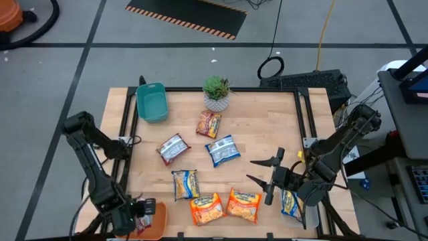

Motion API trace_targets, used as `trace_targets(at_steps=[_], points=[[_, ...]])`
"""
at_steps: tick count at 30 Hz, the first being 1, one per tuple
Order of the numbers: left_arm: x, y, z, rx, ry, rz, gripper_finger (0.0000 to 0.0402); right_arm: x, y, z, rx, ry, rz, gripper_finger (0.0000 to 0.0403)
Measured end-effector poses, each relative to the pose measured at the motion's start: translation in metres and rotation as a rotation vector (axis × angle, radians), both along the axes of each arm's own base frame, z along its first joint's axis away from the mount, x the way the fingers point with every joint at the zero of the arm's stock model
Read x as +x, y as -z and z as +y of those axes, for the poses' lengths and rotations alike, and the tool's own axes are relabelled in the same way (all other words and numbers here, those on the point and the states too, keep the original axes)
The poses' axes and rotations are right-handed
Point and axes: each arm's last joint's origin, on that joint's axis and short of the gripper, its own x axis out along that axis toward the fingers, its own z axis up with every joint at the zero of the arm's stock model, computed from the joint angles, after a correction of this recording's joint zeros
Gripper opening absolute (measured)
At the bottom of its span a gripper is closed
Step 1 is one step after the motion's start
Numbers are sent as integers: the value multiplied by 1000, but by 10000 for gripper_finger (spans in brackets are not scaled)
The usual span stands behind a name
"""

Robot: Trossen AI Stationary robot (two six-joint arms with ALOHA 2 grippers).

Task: Sort Maruchan noodles
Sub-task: Put the bottom right red noodle pack into the orange bin

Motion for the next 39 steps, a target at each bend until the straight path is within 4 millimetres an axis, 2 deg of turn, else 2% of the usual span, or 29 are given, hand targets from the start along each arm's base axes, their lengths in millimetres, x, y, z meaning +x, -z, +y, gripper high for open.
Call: trace_targets(at_steps=[14, 20, 24, 32, 35, 39], points=[[27, 5, -44, 48, 114, -59, 136, 1, 0, -2, 8, 6, -2, 212], [30, 12, -47, 67, 98, -50, 136, 1, 0, -2, 9, 6, -2, 212], [33, 12, -46, 82, 16, -71, 136, 1, 0, -2, 9, 5, -2, 212], [36, 12, -44, 115, -40, -131, 138, 1, 0, -2, 6, 5, -1, 212], [39, 11, -42, 143, -134, -191, 160, 1, 0, -2, 4, 4, 0, 212], [40, 11, -42, 153, -188, -223, 221, 1, 0, -2, 3, 4, 0, 212]])
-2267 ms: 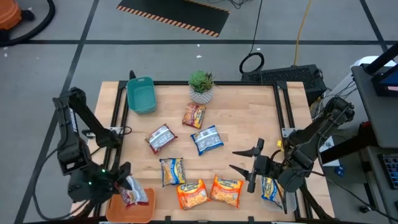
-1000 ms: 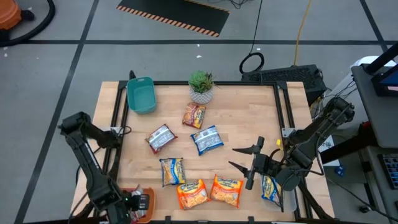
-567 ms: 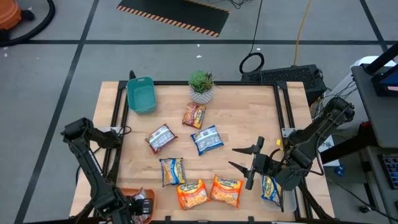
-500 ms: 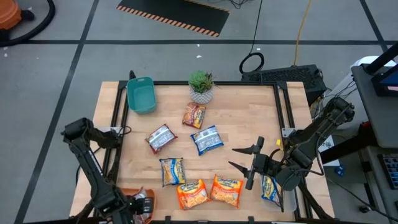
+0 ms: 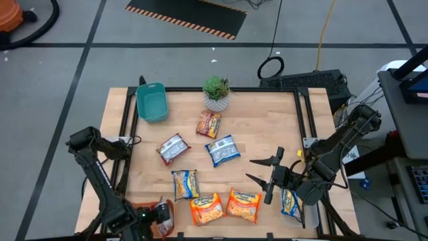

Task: Sort Maruchan noodles
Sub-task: Put the bottom right red noodle pack into the orange bin

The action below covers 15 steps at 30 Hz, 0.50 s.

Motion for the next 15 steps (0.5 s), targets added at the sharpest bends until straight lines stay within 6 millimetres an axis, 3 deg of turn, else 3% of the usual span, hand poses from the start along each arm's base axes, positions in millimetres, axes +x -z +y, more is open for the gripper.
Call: trace_targets(at_steps=[6, 11, 15], points=[[0, 0, 0, -2, -19, -1, 291, 0, 0, 0, 4, 0, -1, 212], [-3, -2, 4, 33, -74, -18, 300, 0, 0, 0, 6, 0, -2, 212], [-8, -19, 8, 110, -130, -53, 300, 0, 0, 0, 7, -2, -1, 212]])
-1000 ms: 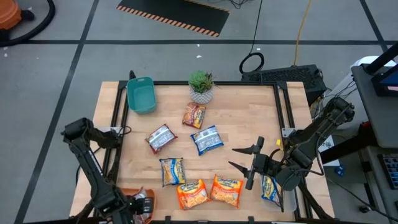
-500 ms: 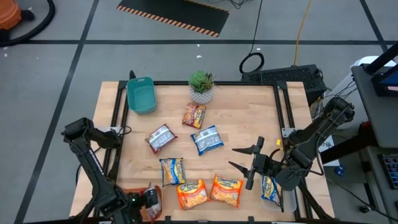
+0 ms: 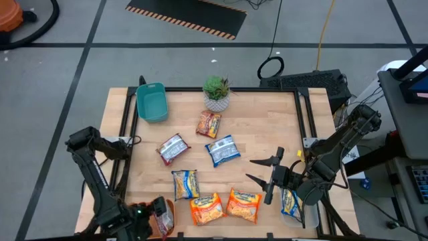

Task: Sort Maruchan noodles
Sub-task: Put the bottom right red noodle pack into the orange bin, then put the top blue noodle pack into the transparent bin

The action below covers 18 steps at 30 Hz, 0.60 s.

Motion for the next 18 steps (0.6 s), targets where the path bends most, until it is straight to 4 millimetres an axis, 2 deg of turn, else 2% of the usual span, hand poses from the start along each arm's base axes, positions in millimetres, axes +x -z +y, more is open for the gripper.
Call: trace_targets(at_steps=[5, 9, 14, 18], points=[[-8, -30, 5, 87, -71, -75, 301, 0, 0, 0, 0, 0, 0, 212], [-11, -46, 9, 156, -123, -211, 301, 0, 0, 0, 1, 0, -1, 212], [-10, -52, 11, 176, -217, -416, 301, 0, -1, 0, 9, 0, -7, 212], [-5, -54, 13, 61, -416, -549, 301, 0, 0, 1, 53, -16, -13, 212]])
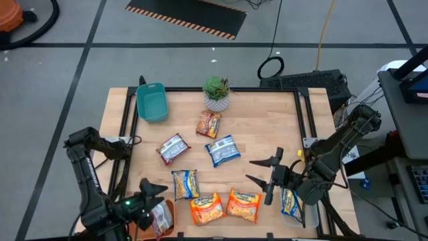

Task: Sort Maruchan noodles
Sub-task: Put the top blue noodle pack into the transparent bin

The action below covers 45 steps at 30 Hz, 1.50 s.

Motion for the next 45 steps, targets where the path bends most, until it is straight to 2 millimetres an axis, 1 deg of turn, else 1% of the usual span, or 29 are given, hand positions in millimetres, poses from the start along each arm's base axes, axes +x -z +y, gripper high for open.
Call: trace_targets(at_steps=[3, 7, 9, 11, 17, 21, 23, 26, 29, 32, 34, 37, 41, 45], points=[[3, -2, 4, -129, -140, -141, 301, 0, 1, 2, 62, -46, 0, 212], [6, -3, 12, -254, -294, -288, 301, 1, 1, 3, 148, -82, -3, 212], [10, -4, 15, -293, -345, -356, 301, 2, 3, 4, 158, -82, 0, 212], [15, -5, 20, -297, -368, -404, 301, 3, 5, 6, 175, -94, 8, 212], [29, 2, 32, -335, -485, -347, 301, 12, 13, 6, 248, -171, 63, 212], [31, 12, 38, -324, -522, -342, 301, 19, 20, 2, 289, -186, 114, 212], [30, 19, 41, -303, -530, -340, 301, 23, 26, -2, 306, -180, 161, 212], [23, 22, 53, -308, -551, -356, 300, 28, 34, -10, 318, -151, 224, 212], [11, 23, 74, -346, -595, -392, 290, 35, 42, -20, 303, -94, 268, 212], [-7, 27, 96, -410, -635, -437, 273, 44, 49, -30, 271, -40, 300, 212], [-17, 33, 109, -452, -657, -458, 261, 50, 55, -37, 245, 5, 319, 212], [-30, 46, 124, -536, -689, -458, 249, 62, 67, -46, 233, 35, 368, 212], [-38, 62, 134, -604, -701, -434, 244, 76, 90, -57, 244, 34, 491, 212], [-40, 64, 136, -623, -698, -414, 244, 85, 113, -70, 232, 39, 648, 212]])
